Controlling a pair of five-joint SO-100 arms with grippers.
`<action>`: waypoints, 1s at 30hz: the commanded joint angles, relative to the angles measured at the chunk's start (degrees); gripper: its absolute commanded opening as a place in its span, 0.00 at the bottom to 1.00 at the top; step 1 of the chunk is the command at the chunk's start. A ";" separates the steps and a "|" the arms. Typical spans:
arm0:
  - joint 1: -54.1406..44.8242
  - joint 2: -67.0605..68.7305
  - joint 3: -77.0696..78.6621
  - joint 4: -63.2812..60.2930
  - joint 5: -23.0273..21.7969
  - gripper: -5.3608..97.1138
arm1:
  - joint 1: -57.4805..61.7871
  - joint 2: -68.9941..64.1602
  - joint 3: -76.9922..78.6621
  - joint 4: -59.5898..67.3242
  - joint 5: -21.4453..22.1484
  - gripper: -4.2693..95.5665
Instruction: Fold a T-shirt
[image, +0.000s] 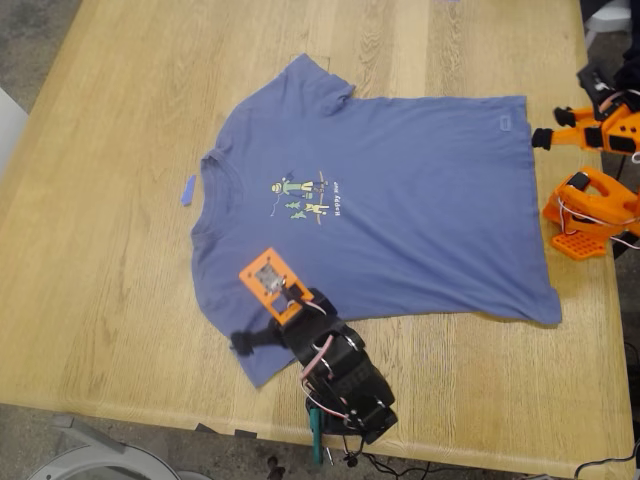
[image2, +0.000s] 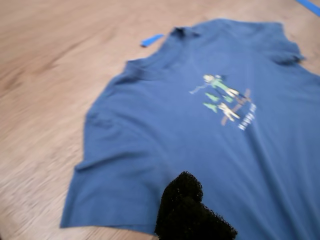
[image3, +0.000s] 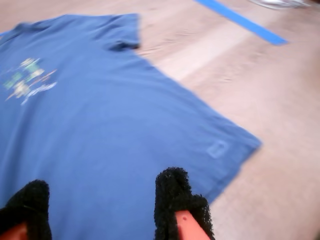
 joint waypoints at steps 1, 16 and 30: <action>9.23 -5.71 -5.27 1.23 -1.23 0.64 | -10.37 -6.59 -5.01 0.18 -0.62 0.38; 11.60 -18.02 6.68 -8.53 3.52 0.66 | -35.95 -33.84 -5.19 -14.85 -0.09 0.38; 3.08 -30.15 17.84 -50.62 2.55 0.73 | -35.33 -51.59 -1.67 -43.33 3.16 0.38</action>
